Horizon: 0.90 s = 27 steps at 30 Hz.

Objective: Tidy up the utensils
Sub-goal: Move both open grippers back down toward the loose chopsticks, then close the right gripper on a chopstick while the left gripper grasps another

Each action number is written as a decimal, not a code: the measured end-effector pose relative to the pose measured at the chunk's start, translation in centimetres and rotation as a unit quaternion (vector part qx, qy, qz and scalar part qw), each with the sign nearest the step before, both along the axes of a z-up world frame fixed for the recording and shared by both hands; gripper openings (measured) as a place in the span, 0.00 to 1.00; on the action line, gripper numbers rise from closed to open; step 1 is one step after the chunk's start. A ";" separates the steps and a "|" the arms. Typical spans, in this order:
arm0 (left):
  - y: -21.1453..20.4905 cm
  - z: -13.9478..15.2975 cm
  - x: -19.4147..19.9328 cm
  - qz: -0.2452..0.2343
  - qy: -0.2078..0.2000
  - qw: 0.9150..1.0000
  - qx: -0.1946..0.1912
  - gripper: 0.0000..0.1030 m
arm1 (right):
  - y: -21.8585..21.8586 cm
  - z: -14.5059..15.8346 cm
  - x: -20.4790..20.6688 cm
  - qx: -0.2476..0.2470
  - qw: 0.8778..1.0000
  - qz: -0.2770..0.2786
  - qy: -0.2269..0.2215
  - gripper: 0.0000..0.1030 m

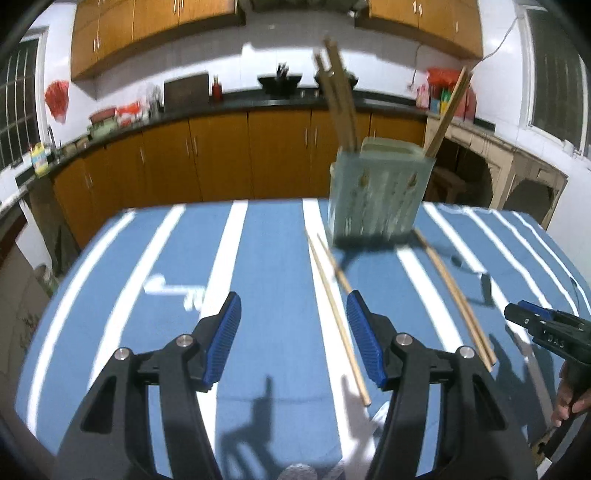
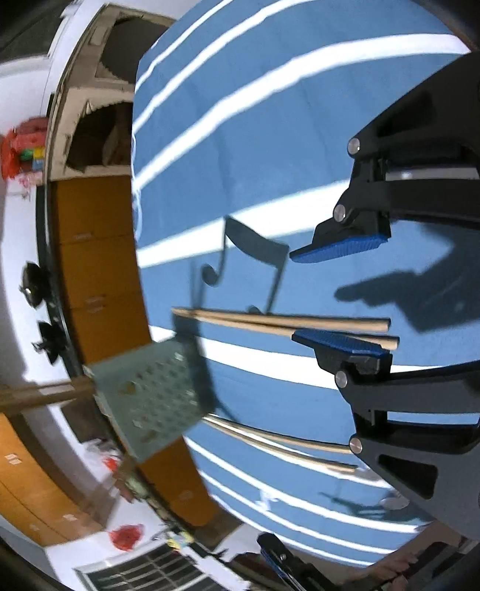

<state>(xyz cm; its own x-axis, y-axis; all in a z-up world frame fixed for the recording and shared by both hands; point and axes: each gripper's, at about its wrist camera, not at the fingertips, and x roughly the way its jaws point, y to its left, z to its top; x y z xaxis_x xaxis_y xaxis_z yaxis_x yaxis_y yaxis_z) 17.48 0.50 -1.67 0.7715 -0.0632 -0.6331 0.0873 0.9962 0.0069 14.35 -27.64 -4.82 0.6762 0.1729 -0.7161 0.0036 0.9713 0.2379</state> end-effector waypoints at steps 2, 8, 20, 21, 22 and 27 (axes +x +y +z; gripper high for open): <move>0.1 -1.2 0.2 0.001 0.014 1.000 -0.005 0.57 | 0.7 -0.6 0.4 -0.010 1.000 0.010 0.010 0.34; 0.0 -3.2 0.6 0.004 0.025 1.000 0.007 0.57 | 1.8 -2.0 1.5 -0.036 0.999 0.019 0.031 0.27; -1.5 -5.1 1.9 -0.016 0.060 0.998 0.007 0.55 | 2.7 -2.4 1.7 -0.093 0.995 0.026 0.018 0.08; -1.8 -5.3 2.1 -0.017 0.063 0.998 0.009 0.54 | 2.3 -2.4 1.8 -0.092 0.995 0.020 0.019 0.08; -2.0 -5.4 2.2 -0.017 0.064 0.998 0.011 0.54 | 2.0 -2.5 1.9 -0.094 0.995 0.012 0.019 0.08; -2.8 -6.0 2.6 -0.015 0.067 0.997 0.019 0.53 | -1.7 -2.6 2.3 -0.082 0.994 -0.063 0.026 0.08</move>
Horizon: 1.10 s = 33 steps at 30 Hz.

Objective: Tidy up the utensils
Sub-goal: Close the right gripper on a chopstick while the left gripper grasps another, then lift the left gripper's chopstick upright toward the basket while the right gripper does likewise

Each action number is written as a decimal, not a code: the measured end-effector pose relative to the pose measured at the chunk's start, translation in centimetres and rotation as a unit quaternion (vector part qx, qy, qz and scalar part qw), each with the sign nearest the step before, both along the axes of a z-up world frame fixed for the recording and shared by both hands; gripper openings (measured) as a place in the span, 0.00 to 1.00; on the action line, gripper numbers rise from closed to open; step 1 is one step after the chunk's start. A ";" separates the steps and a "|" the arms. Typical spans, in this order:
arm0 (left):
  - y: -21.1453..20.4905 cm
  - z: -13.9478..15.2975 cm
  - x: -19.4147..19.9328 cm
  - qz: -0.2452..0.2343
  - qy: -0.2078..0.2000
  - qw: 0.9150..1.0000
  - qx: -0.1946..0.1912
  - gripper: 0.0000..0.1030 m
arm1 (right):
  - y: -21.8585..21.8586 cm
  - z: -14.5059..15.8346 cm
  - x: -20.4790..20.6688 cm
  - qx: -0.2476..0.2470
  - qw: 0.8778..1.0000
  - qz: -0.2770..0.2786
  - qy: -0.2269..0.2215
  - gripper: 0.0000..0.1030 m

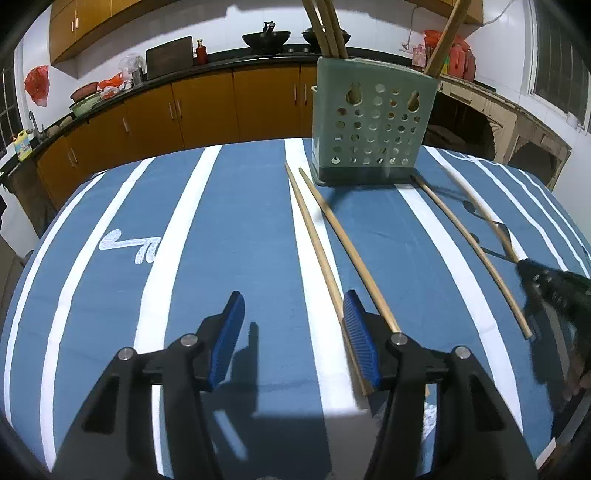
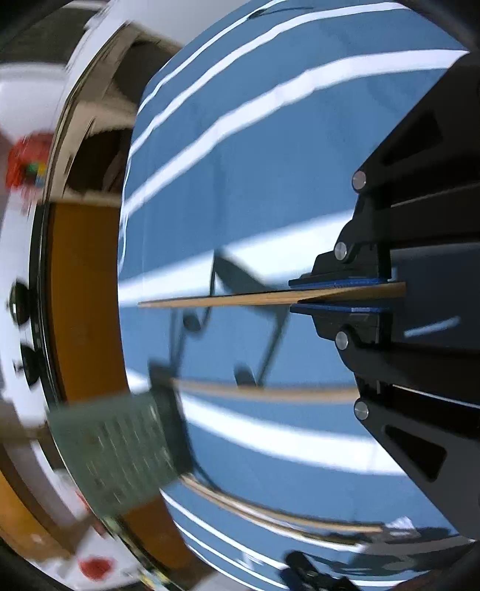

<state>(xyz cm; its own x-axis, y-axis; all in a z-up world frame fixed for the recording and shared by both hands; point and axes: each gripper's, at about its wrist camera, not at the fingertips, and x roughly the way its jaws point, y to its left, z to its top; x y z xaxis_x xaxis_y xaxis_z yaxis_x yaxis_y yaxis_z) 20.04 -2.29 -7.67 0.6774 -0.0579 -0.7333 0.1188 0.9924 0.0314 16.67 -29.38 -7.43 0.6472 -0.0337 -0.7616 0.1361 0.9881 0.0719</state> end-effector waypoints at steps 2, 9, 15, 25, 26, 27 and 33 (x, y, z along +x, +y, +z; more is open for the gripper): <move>-0.3 -0.2 0.1 0.000 0.002 1.000 0.003 0.53 | -1.2 0.0 0.0 0.001 1.000 -0.015 0.000 0.08; -0.9 -1.0 0.7 0.009 0.014 1.000 0.017 0.54 | -1.9 -0.1 0.8 -0.015 1.000 -0.024 0.002 0.08; -0.9 -1.4 0.9 0.017 0.019 0.999 0.025 0.62 | -2.6 -0.1 1.9 -0.013 1.000 -0.027 0.002 0.08; -1.3 -1.9 1.3 0.011 0.037 0.999 -0.003 0.26 | -2.6 -0.2 1.9 -0.014 1.000 -0.027 0.002 0.08; -1.2 -1.8 1.4 0.013 0.036 0.999 -0.004 0.16 | -2.6 -0.2 1.9 -0.014 1.000 -0.027 0.002 0.08; -0.8 -1.8 1.6 0.016 0.037 0.999 -0.007 0.09 | -2.6 -0.2 1.9 -0.012 1.000 -0.027 0.002 0.08; 3.5 -1.7 3.1 0.056 0.035 0.998 -0.010 0.08 | -2.6 -0.2 1.4 0.002 1.000 -0.017 0.000 0.08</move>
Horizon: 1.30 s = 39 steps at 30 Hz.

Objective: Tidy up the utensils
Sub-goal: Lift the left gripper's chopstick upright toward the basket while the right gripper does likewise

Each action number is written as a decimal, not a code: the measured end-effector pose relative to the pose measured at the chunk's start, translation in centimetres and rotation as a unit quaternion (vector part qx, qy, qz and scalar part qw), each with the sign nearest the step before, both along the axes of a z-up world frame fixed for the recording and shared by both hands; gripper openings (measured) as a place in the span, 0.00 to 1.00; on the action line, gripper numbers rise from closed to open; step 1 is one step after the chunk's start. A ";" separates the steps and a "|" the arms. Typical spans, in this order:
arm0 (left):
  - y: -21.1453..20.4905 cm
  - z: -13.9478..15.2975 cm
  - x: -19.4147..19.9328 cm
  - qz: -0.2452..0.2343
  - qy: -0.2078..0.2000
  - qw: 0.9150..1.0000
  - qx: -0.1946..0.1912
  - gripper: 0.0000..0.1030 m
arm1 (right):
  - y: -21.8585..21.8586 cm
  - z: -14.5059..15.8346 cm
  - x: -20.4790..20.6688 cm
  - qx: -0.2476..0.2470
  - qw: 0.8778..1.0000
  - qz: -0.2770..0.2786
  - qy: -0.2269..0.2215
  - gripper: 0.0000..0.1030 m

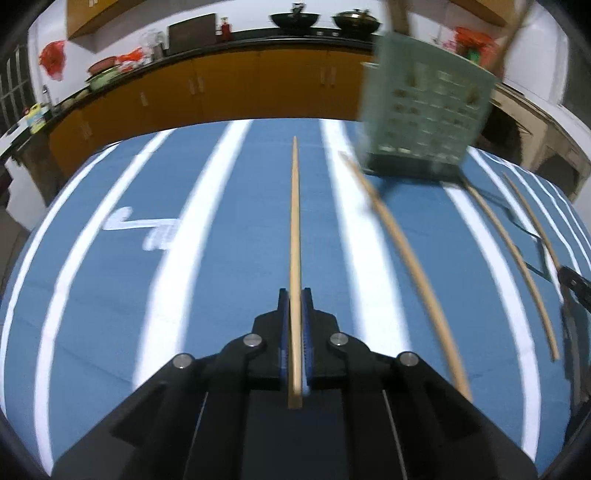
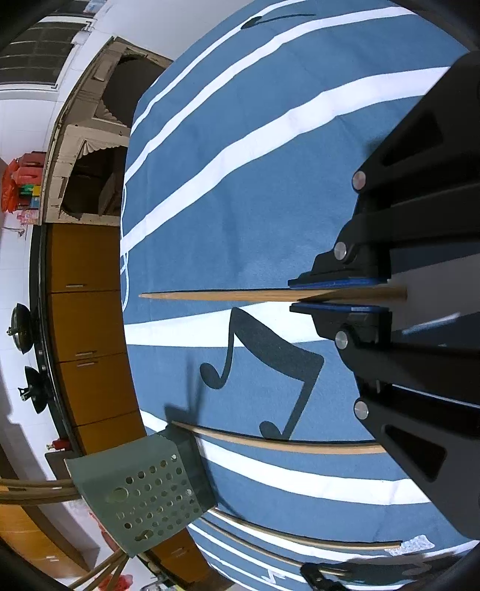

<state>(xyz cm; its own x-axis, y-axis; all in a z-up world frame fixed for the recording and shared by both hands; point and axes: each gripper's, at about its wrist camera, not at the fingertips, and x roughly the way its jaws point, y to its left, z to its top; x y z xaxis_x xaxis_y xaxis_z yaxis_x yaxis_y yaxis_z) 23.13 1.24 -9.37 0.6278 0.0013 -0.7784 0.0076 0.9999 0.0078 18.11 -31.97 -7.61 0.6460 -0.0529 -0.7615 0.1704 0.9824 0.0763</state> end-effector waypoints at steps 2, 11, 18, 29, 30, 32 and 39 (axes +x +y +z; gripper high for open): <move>1.0 0.1 0.2 0.005 0.001 1.000 -0.002 0.08 | 0.2 0.0 -0.1 0.001 1.000 0.007 0.000 0.08; 1.5 0.2 -0.1 -0.012 0.001 1.000 0.002 0.10 | 0.6 0.0 -0.3 -0.002 1.000 0.012 0.001 0.08; 1.3 0.1 -0.2 -0.009 0.001 1.000 0.011 0.11 | 0.7 0.0 -0.4 -0.002 1.000 0.012 0.001 0.08; 1.3 0.1 -0.7 -0.001 0.002 1.000 0.015 0.14 | 0.9 0.0 -1.3 0.000 1.000 0.012 0.001 0.08; 1.3 0.1 -0.8 -0.001 0.002 1.000 0.015 0.14 | 0.9 0.0 -1.3 0.001 1.000 0.012 0.001 0.08; 1.3 0.1 -0.9 0.000 0.002 1.000 0.014 0.14 | 0.9 0.0 -1.3 0.003 1.000 0.012 0.001 0.08; 1.4 0.1 -1.0 0.000 0.002 1.000 0.014 0.14 | 0.8 -0.1 -1.3 0.003 1.000 0.012 0.001 0.08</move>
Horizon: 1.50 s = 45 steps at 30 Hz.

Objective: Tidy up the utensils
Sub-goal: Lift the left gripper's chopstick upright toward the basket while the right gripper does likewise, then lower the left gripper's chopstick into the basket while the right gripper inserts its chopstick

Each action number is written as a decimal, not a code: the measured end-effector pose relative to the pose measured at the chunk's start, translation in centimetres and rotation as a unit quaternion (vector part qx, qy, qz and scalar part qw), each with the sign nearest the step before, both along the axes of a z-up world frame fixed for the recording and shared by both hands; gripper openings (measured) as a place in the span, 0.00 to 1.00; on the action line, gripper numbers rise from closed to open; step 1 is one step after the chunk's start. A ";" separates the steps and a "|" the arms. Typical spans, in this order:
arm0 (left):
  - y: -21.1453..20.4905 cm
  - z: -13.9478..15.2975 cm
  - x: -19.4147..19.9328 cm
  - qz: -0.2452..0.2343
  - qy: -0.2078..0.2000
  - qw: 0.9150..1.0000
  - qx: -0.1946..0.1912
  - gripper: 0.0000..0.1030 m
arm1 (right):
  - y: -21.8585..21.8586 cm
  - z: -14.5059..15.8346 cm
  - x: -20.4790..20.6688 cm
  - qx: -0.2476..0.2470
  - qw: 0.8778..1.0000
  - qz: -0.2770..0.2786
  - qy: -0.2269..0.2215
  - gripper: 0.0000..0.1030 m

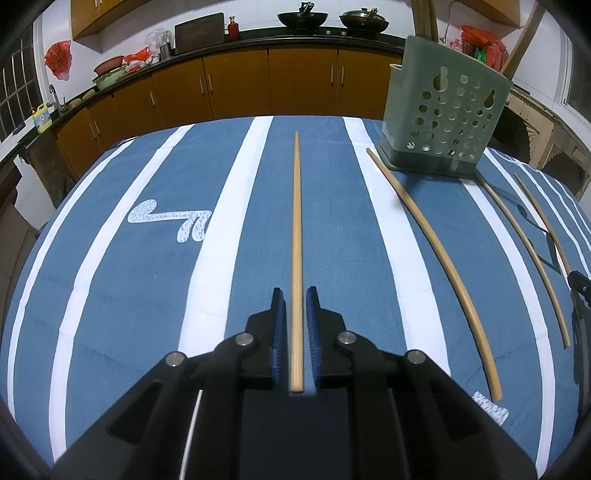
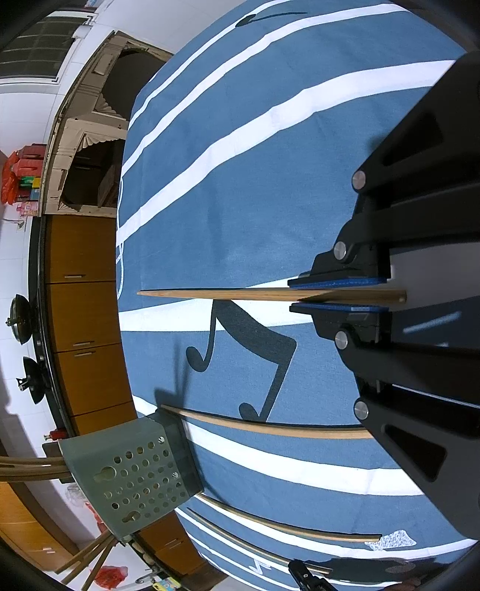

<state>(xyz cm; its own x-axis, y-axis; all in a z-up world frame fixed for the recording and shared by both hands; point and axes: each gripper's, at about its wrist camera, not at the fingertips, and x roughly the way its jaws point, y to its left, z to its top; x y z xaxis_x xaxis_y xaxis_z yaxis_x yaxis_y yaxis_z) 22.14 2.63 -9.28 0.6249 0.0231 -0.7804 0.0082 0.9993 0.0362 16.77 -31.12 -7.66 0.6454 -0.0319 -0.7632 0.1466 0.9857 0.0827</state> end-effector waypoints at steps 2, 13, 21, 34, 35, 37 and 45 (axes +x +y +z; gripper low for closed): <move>0.0 0.0 0.0 0.000 0.000 1.000 -0.001 0.14 | 0.0 0.0 -0.1 0.000 1.000 0.000 0.000 0.08; 0.4 1.1 -1.7 -0.032 0.002 0.999 -0.007 0.07 | -0.5 1.9 -2.0 0.003 0.999 0.005 -0.040 0.07; 1.0 6.6 -3.8 -0.056 -0.064 0.996 0.000 0.07 | -0.6 7.5 -3.7 -0.017 0.992 0.001 -0.128 0.07; 1.0 15.5 -4.9 -0.056 -0.182 0.981 -0.040 0.07 | -1.0 13.5 -4.2 -0.008 0.976 0.003 -0.217 0.07; 0.8 15.8 -4.8 -0.056 -0.184 0.981 -0.040 0.07 | -1.0 13.7 -4.2 -0.008 0.975 0.003 -0.220 0.07; 0.5 16.1 -4.5 -0.057 -0.187 0.980 -0.037 0.07 | -0.8 14.2 -4.0 -0.007 0.974 0.005 -0.226 0.07; 0.1 16.8 -3.7 -0.052 -0.190 0.980 -0.030 0.07 | -0.3 15.6 -3.5 -0.001 0.972 0.013 -0.235 0.07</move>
